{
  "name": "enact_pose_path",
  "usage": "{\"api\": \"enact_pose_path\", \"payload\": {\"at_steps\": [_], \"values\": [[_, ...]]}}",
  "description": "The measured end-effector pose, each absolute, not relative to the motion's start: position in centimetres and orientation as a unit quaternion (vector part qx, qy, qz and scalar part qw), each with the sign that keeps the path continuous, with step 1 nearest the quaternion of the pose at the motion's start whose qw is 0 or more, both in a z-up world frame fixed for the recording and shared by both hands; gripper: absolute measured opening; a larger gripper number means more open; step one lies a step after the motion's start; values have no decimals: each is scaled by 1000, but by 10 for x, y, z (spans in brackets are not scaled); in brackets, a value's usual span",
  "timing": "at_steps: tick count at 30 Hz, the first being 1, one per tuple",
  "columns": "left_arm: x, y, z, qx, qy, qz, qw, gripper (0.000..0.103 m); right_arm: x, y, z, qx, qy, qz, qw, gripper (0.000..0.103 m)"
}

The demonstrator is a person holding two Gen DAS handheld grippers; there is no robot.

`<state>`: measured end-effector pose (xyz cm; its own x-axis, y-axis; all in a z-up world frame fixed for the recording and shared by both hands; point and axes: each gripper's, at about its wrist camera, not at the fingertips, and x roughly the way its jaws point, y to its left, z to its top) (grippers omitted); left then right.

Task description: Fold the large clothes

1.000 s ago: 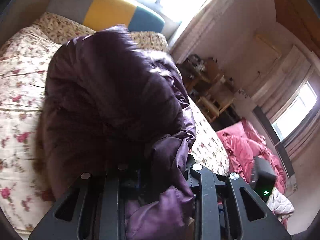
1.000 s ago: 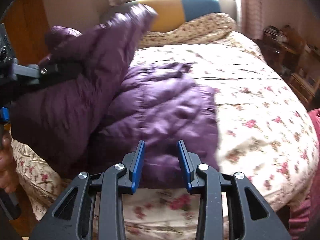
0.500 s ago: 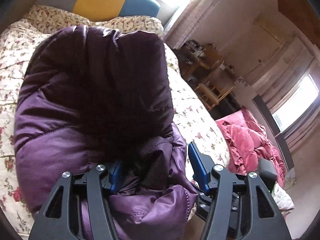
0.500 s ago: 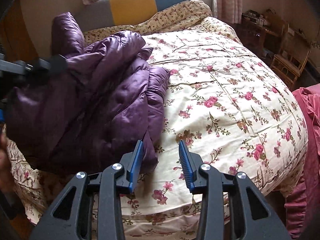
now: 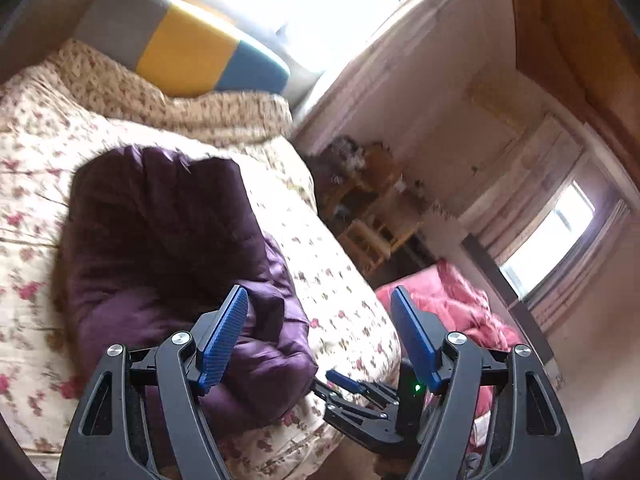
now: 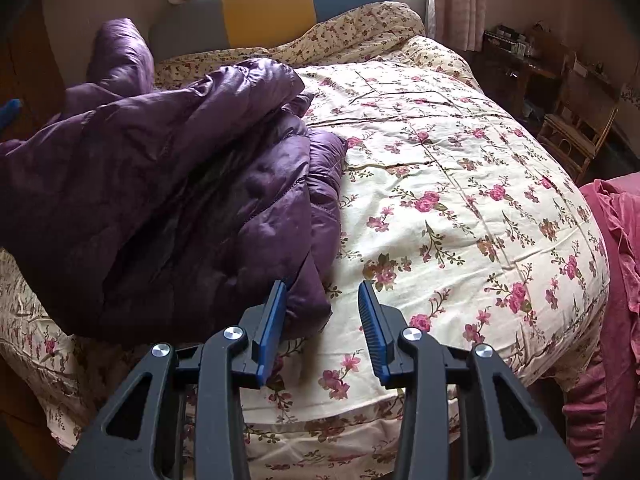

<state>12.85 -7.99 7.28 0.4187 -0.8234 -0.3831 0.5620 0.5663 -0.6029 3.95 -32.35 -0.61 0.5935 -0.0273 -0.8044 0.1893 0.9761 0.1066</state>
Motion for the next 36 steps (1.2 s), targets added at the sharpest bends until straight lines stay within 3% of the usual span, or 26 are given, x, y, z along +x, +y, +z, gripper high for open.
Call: {"api": "enact_pose_path", "payload": {"at_steps": [5,9,12,20,27,33,36], "values": [[137,-24,58,-183,334,-314,870,76,33,-326,2,82,442,-67,891,37],[156,14,7,-181,386,-220,877,76,27,-324,13,75,436,-66,894,37],[158,27,-22,-194,415,-200,866,75,20,-316,28,71,426,-48,900,43],[150,3,-40,-166,423,-216,864,75,21,-282,69,54,394,10,918,50],[151,-14,-41,-156,425,-215,866,65,24,-262,89,51,376,44,924,50],[141,-34,-39,-134,423,-219,869,59,23,-242,109,56,348,92,931,62],[140,-40,-41,-135,425,-221,867,55,26,-228,114,48,340,105,933,62]]}}
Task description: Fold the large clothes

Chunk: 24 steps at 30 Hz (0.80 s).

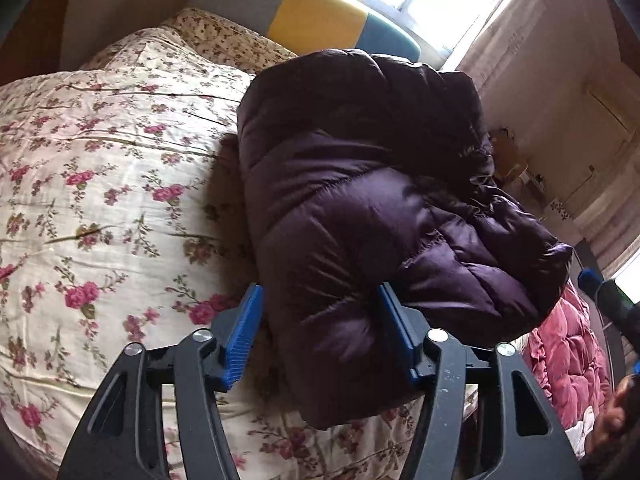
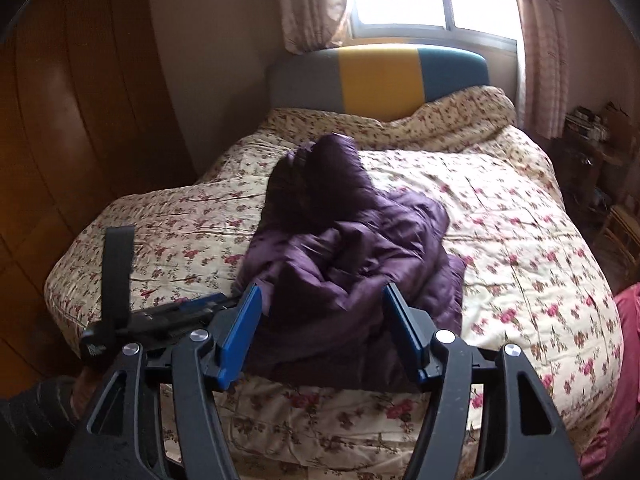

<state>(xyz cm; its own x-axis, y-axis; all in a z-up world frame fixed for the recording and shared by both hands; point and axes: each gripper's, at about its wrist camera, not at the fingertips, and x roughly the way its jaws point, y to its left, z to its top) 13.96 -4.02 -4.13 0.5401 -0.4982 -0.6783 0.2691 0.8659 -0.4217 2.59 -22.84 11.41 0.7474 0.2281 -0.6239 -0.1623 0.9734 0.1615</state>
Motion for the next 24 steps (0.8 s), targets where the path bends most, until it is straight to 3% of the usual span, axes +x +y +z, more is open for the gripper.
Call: {"api": "enact_pose_path", "payload": {"at_steps": [5,7,10,24], "values": [[134,-50,-45,-138,426,-214,868,55,39,-211,95,15,361,95,928,60],[132,-53,-46,-136,425,-215,869,51,45,-212,83,1,377,86,922,37],[130,-57,-47,-135,425,-214,869,51,55,-220,59,-4,410,68,910,22],[117,-96,-56,-111,427,-218,871,51,66,-270,-31,23,482,20,876,16]]}}
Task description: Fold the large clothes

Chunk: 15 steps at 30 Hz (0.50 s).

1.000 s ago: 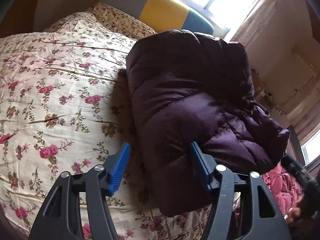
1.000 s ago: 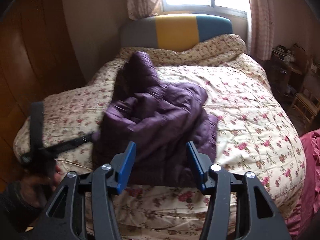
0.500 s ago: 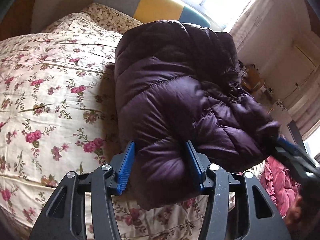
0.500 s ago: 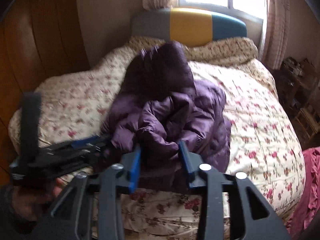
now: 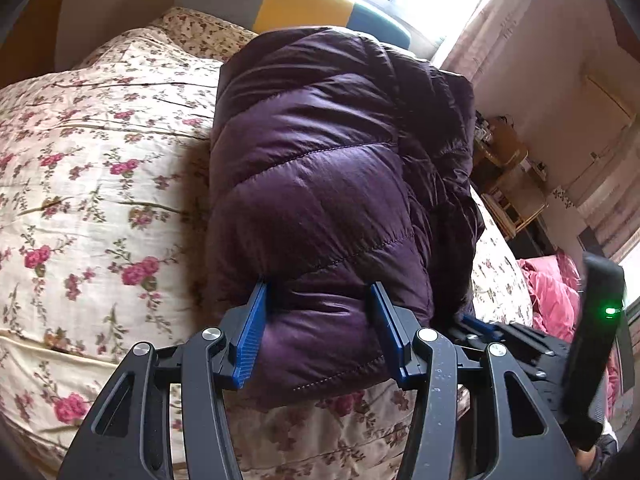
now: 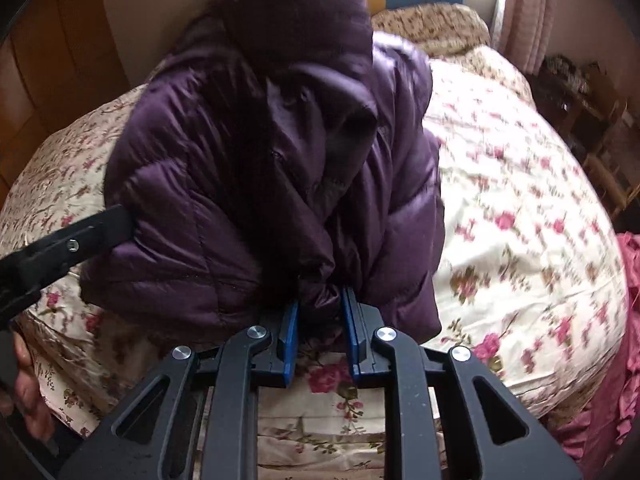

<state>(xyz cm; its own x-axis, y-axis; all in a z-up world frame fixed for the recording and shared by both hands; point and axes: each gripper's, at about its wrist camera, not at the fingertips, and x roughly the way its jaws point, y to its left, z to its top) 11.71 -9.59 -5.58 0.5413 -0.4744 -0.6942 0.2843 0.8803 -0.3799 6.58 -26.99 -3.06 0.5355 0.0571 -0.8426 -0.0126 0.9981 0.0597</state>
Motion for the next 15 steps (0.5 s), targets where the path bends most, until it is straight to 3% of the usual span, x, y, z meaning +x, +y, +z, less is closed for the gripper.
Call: {"api": "enact_pose_path", "payload": {"at_steps": [7,15], "values": [[123,-118,-79,-86,427,-210,875,51,64,-280,-56,35,458,29,888,16],[123,-114,-76,-89,421,-201,880,51,56,-283,-40,55,450,26,891,22]]}}
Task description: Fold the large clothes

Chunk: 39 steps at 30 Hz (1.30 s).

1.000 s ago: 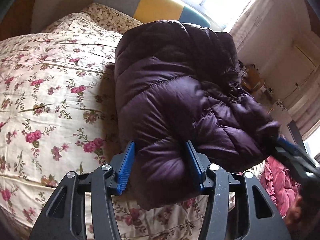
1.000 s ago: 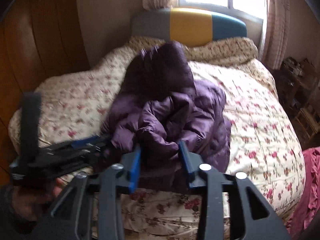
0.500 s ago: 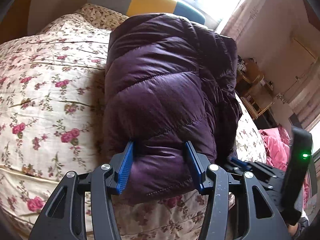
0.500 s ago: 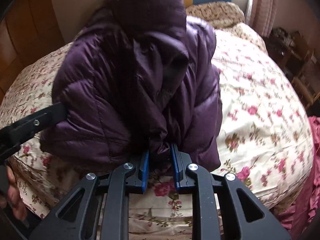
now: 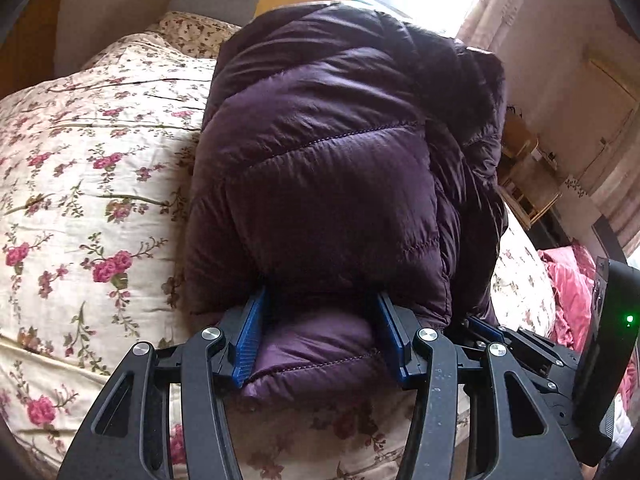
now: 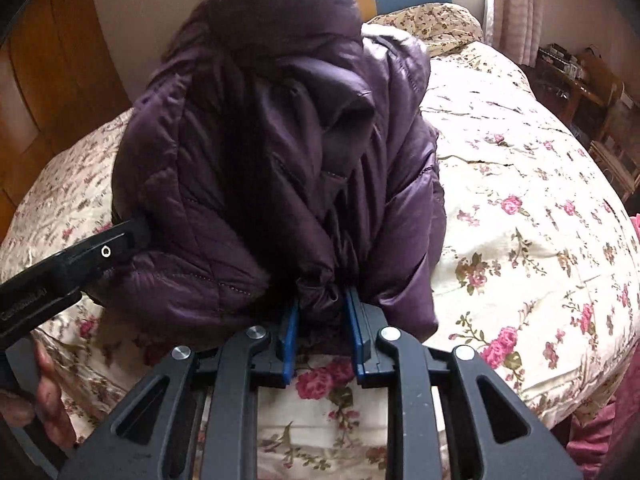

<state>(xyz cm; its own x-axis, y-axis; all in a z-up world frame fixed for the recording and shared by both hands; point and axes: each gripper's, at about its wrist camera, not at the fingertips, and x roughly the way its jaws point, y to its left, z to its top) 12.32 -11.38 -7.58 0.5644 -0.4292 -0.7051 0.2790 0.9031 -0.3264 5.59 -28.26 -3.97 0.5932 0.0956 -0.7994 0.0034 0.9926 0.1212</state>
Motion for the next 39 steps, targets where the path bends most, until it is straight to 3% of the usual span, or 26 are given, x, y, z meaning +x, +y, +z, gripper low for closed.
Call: {"api": "enact_pose_path", "payload": {"at_steps": [8,22,39], "values": [[109,-99,-53,-93,404,-193,889,51,32,-281,-3,57,418,22,906,44],[110,-76,-20,-114,369,-172,906,51,27,-257,59,38,356,29,933,47],[155,-88,-16,-99,373,-176,906,51,108,-243,67,23,345,28,938,47]]}}
